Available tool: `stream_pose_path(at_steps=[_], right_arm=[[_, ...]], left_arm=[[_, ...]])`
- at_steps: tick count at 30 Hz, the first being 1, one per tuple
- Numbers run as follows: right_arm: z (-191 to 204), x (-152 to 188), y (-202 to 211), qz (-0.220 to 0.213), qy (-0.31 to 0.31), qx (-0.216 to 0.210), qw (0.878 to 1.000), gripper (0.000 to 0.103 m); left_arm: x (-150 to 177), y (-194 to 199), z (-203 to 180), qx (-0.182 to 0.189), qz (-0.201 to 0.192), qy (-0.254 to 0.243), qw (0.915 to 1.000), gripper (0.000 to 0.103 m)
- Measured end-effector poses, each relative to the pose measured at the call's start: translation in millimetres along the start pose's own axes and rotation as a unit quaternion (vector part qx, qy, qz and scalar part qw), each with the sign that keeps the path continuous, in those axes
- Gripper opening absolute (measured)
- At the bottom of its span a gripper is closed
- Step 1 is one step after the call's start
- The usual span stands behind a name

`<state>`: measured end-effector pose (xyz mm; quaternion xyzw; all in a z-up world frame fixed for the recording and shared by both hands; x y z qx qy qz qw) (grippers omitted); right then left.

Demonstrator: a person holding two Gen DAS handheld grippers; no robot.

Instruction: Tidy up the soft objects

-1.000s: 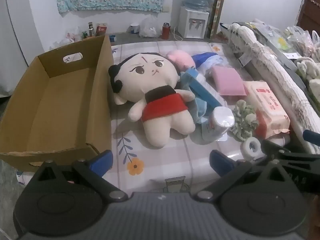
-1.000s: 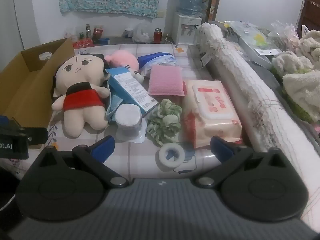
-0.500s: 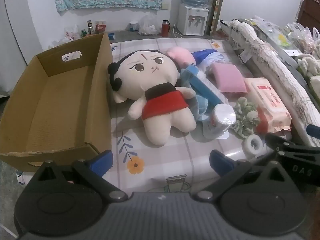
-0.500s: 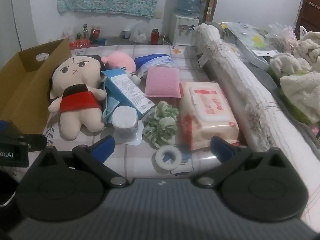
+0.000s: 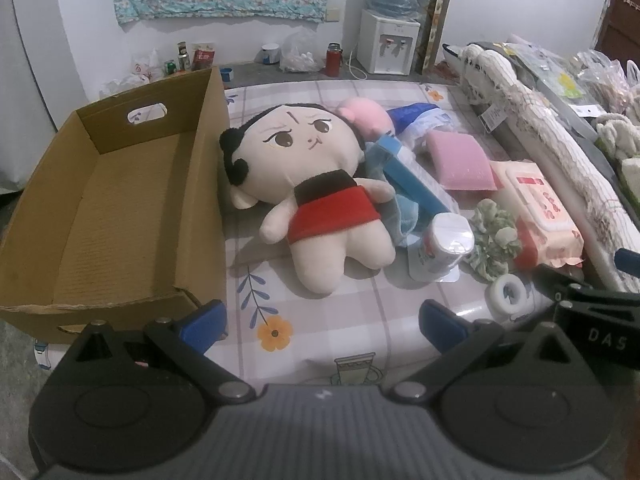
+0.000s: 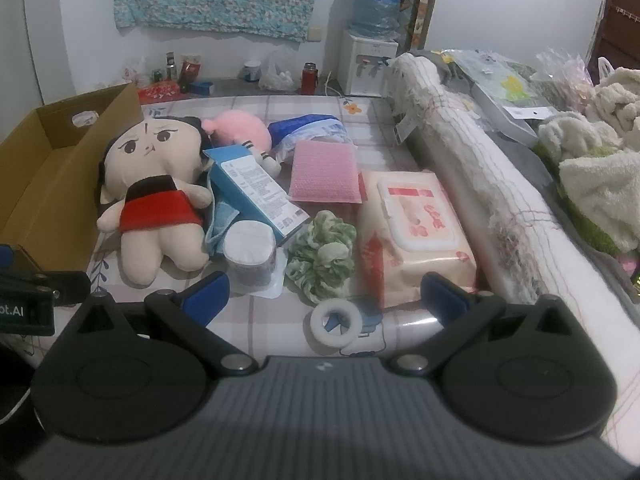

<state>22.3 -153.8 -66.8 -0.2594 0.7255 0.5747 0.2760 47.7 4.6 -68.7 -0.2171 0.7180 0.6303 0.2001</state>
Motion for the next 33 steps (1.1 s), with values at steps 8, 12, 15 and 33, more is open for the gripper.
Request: stream_pose_path(at_steps=[8,12,15,33], right_arm=[[-0.9,-0.9,0.5,-0.001,-0.001,0.000,1.000,0.102],[-1.1,-1.0,0.7,-0.001,-0.001,0.000,1.000,0.102],[-1.1,-0.8,0.8,-0.001,-0.002,0.000,1.000,0.102],[-1.0,-0.1,0.7,-0.002,-0.002,0.002,1.000,0.102]], left_arm=[[-0.5,0.4,0.2,-0.001,0.000,0.000,1.0000,0.103],[-1.0,0.9,0.4,-0.001,-0.001,0.000,1.0000,0.103],[-0.9,1.4,1.1,-0.002,-0.002,0.000,1.0000,0.103],[-0.3,1.7,1.6,-0.002,-0.001,0.001,1.0000,0.103]])
Point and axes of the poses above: each gripper's, at about its wrist camera, not at the fingertips, and y roughly against the way its jaws point, z to its left, x to its underside, the point moved 8 cm from there along -y, roughly the way its jaws point, and after that the axes turned 7 degrees about x, right-handed, at the moved point
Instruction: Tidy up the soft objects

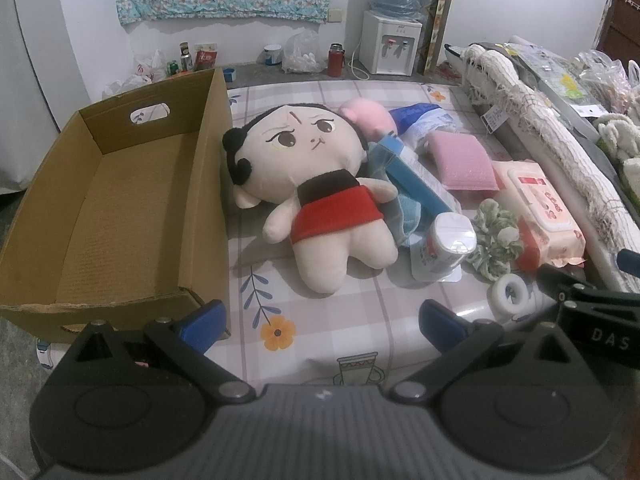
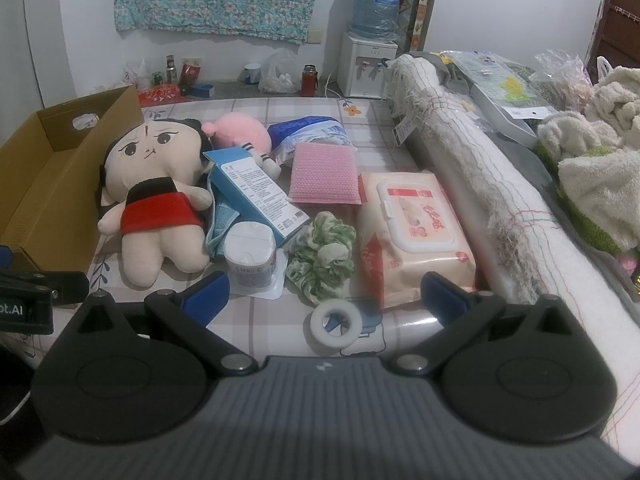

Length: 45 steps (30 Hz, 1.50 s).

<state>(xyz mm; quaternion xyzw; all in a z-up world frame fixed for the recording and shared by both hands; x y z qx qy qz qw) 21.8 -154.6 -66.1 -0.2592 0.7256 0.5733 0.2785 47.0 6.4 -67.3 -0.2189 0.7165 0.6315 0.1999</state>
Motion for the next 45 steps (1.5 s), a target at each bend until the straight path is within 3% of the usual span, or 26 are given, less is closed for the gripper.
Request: stream_pose_path(at_steps=[17,24,29,32,33,36,38,39,41,45], right_arm=[[-2,1,-5,0.003,-0.008,0.002,1.000,0.102],[-2,6,-19,-0.002,-0.015,-0.009,1.000,0.102],[-1,17,-34,-0.025,-0.014,-0.035,0.999,0.102],[-13,19,-44,-0.046,-0.050,-0.058,0.996,0.102],[-19,18,-47,-0.054,-0.065,-0.067,0.994,0.101],[-35,10,-64,-0.063,-0.099,-0.086,0.989,0.088],[-42,5,-78,-0.056,-0.112,-0.102,0.987,0.064],[-42,2,-86,-0.050,-0.114,-0.116,0.985,0.059],[-40,-2,-100,-0.040,-0.113,-0.136,0.983,0.047],[-30,-5,-125,-0.018,-0.100,-0.153,0.983,0.037]], left_arm=[[1,-8,1,-0.003,0.005,-0.002,1.0000,0.103],[-9,-15,-6,0.008,-0.013,-0.026,0.9995,0.102],[-20,-24,-22,0.059,-0.036,-0.040,0.9968,0.099],[-27,-32,-32,0.107,-0.037,-0.034,0.9930,0.097],[-29,-35,-36,0.114,-0.037,-0.040,0.9920,0.091],[-32,-44,-52,0.110,-0.038,-0.078,0.9901,0.077],[-31,-51,-62,0.102,-0.034,-0.107,0.9884,0.070],[-29,-54,-65,0.103,-0.030,-0.116,0.9874,0.067],[-27,-62,-73,0.113,-0.020,-0.128,0.9851,0.066],[-23,-74,-86,0.121,-0.009,-0.153,0.9808,0.066]])
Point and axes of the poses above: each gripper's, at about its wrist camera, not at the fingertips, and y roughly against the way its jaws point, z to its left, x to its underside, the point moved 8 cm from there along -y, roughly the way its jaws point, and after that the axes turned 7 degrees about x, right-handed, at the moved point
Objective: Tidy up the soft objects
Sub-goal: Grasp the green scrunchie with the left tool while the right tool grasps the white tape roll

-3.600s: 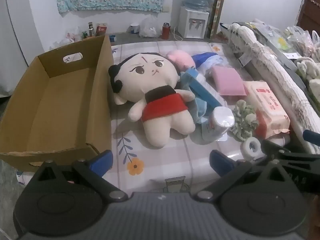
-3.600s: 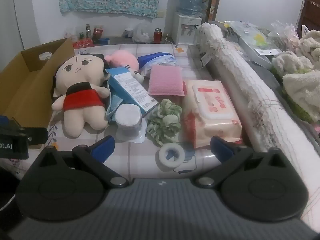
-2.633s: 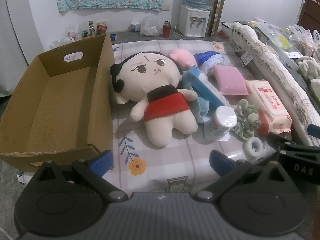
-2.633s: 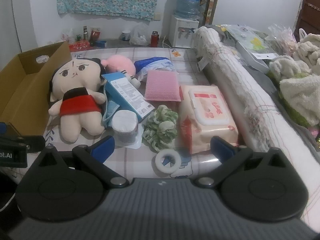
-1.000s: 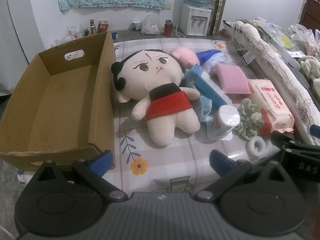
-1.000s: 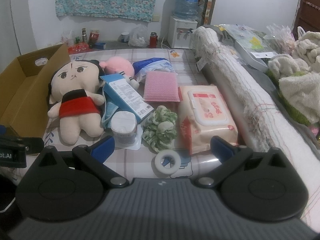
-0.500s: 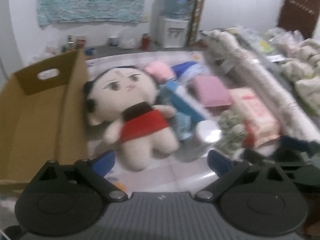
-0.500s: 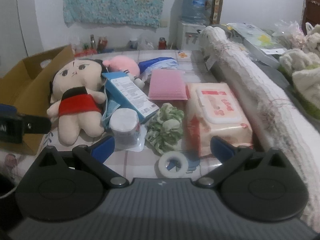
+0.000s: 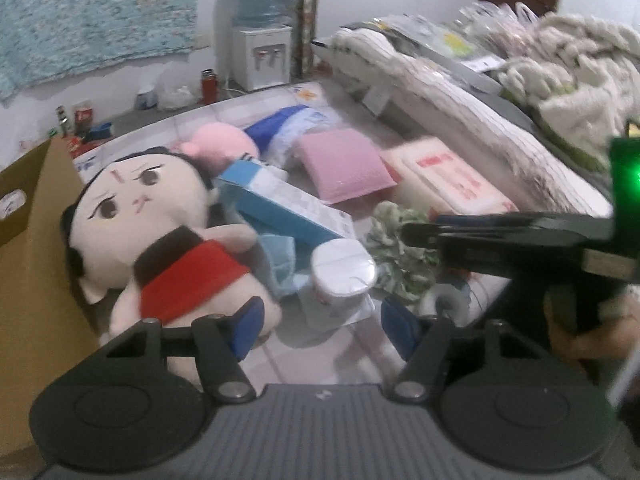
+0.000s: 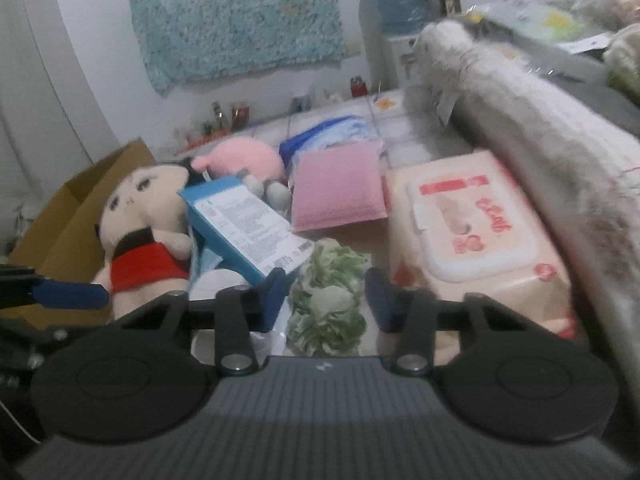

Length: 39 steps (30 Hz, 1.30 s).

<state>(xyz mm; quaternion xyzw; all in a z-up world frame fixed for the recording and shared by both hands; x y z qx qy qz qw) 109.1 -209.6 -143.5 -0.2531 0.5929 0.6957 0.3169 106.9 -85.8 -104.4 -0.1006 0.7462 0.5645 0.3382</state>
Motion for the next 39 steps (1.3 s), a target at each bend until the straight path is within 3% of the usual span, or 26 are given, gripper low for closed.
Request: stream_pose_path(at_steps=[2,4,8,15,22,25,27,30,33,36,38,39], right_arm=[[-1,3,-16,0.020,0.008,0.006,1.000,0.023],[-5,9,-28,0.040,0.008,0.009,0.999,0.016],[-13,7,-33,0.042,-0.013,-0.012,0.999,0.011],[-18,-15,-18,0.042,-0.093,-0.120,0.988,0.011],[-8,-35,7,0.068,-0.139,-0.253,0.955,0.011],[-5,-38,21,0.079,-0.150,-0.290,0.942,0.011],[-5,-40,29,0.084,-0.162,-0.312,0.933,0.011],[-7,-39,43,0.093,-0.185,-0.337,0.918,0.011],[-10,-35,53,0.095,-0.193,-0.338,0.916,0.011],[-9,-32,60,0.086,-0.192,-0.336,0.918,0.021],[-14,-32,68,0.075,-0.189,-0.320,0.925,0.056],[-19,-32,71,0.066,-0.189,-0.306,0.931,0.065]], left_arm=[[0,-6,-5,0.000,0.004,-0.013,0.9999,0.067],[-1,-10,-8,0.000,0.007,-0.022,0.9997,0.072],[-7,-15,-13,-0.006,0.005,-0.045,0.9990,0.087],[-27,-34,-34,-0.001,0.001,-0.107,0.9942,0.090],[-44,-44,-50,0.022,-0.020,-0.128,0.9913,0.090],[-45,-43,-55,0.026,-0.027,-0.136,0.9900,0.074],[-45,-44,-55,0.027,-0.023,-0.133,0.9905,0.053],[-44,-39,-55,0.031,-0.026,-0.121,0.9918,0.034],[-41,-30,-55,0.037,-0.032,-0.110,0.9928,0.023],[-36,-23,-52,0.020,-0.021,-0.096,0.9950,0.020],[-31,-19,-44,0.015,-0.010,-0.075,0.9970,0.020],[-29,-16,-39,0.013,-0.006,-0.062,0.9980,0.020]])
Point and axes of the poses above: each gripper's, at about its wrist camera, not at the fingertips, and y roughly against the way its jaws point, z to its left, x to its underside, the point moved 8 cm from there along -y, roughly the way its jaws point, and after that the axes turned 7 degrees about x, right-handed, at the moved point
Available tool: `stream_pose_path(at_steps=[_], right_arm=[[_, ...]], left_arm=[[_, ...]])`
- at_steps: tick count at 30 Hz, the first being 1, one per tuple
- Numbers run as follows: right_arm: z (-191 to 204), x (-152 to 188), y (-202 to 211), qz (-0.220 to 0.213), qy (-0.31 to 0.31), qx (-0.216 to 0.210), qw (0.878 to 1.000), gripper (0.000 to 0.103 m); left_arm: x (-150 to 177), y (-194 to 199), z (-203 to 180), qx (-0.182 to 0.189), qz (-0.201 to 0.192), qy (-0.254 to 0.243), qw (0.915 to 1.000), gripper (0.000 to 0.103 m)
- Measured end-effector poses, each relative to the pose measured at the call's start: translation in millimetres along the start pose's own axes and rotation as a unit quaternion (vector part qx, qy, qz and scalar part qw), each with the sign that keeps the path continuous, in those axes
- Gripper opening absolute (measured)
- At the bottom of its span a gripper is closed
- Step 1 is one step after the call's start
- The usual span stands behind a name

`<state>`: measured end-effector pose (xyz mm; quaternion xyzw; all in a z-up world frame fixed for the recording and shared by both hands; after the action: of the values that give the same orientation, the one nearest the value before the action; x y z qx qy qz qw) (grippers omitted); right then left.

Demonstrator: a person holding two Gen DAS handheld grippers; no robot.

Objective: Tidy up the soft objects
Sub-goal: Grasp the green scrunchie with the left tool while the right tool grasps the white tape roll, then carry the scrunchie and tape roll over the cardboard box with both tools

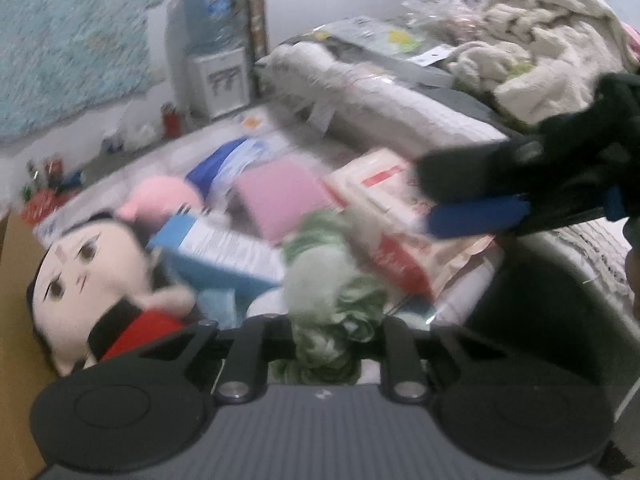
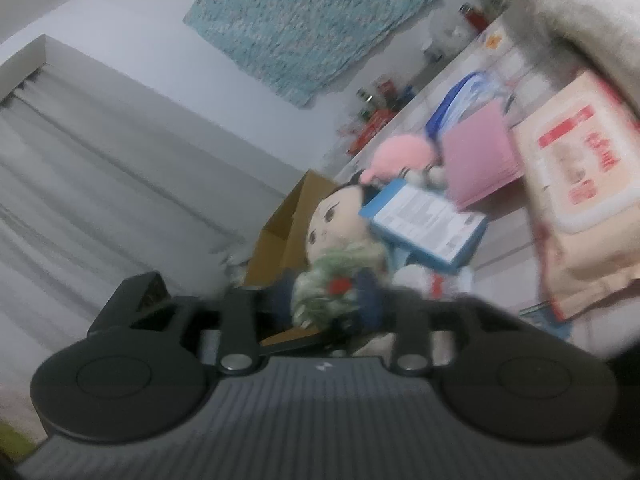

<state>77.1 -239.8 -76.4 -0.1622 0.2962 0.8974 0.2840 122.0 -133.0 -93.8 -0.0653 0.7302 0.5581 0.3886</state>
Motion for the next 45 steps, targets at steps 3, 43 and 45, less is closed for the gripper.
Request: stream_pose_path(at_steps=[3,43,45], right_arm=[[-13,2,8,-0.019,0.035,0.086,0.996,0.074],[132,92,-47,0.038,0.316,0.169,0.933,0.047],[167,91,-56,0.034,0.338,0.127,0.932,0.047]], left_arm=[[10,14,10,-0.013,0.004,0.021,0.9997,0.020],[77,258,94,-0.137,-0.172,0.168,0.9609,0.020],[79,280,112,-0.169,-0.183,0.176,0.9525,0.020]])
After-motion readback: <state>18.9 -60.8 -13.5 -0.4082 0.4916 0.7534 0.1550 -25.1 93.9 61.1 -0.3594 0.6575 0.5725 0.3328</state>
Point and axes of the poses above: each gripper's, at about its wrist camera, not at the fingertips, and y roughly against the way its jaws point, z to its left, x to its underside, the point moved 8 cm from there along -y, roughly the way its jaws point, and after that the axes turned 7 degrees about x, right-handed, at the moved point
